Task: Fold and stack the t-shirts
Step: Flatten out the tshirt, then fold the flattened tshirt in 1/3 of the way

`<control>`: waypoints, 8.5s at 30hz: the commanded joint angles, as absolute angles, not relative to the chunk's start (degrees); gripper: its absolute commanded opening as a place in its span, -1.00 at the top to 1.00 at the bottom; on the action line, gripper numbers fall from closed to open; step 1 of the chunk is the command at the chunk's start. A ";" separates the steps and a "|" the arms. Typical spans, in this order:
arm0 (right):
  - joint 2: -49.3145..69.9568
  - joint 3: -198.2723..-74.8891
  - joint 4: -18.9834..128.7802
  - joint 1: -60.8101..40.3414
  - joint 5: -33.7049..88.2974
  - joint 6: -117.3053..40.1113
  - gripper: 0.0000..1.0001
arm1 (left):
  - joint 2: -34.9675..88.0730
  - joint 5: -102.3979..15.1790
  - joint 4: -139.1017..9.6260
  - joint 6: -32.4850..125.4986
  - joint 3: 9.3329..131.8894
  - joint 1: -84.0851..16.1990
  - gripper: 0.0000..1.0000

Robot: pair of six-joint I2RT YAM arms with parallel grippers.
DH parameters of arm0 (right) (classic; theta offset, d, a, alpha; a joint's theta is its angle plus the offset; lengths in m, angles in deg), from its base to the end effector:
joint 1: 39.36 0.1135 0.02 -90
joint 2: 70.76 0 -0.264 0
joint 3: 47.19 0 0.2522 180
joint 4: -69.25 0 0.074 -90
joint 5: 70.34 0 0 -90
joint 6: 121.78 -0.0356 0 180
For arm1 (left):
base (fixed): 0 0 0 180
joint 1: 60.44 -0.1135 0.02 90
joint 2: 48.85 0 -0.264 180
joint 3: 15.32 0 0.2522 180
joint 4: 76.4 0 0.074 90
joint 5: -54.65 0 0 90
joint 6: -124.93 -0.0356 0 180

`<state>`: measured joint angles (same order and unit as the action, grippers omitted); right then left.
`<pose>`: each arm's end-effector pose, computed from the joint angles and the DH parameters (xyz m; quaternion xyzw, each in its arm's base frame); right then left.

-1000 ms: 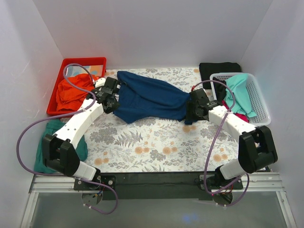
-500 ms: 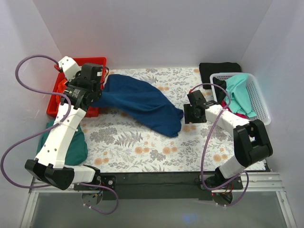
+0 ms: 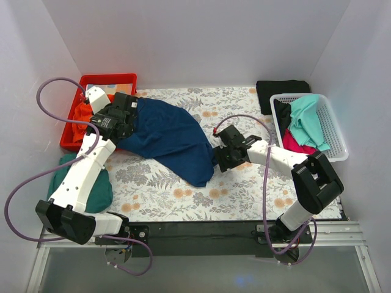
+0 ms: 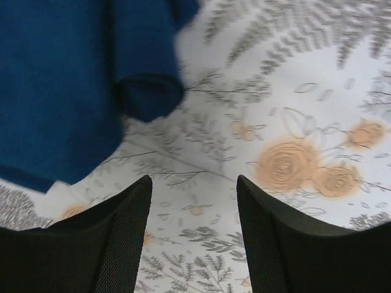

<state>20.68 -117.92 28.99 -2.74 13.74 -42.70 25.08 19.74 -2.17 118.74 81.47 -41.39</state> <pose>0.2555 0.1853 0.1926 -0.2024 0.9455 0.0551 0.2492 0.2347 -0.0502 0.3914 -0.5773 0.6247 0.0428 0.5241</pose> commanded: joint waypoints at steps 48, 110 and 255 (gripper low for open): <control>46.15 -161.60 22.45 -14.05 2.61 -38.64 -0.29 | 30.77 2.18 -12.27 112.18 75.96 -45.76 1.00; 41.83 -138.12 29.30 -15.98 11.48 -47.25 0.97 | 29.11 -0.45 -13.33 113.50 69.37 -49.54 1.00; 41.30 -151.30 50.05 -31.98 1.37 -49.45 0.97 | 70.59 -22.17 -63.16 93.38 106.56 -50.42 1.00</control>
<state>42.38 -150.90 50.65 -30.80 0.69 -47.60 76.38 -24.85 -63.89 93.84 108.35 -49.83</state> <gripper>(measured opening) 0.024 0.008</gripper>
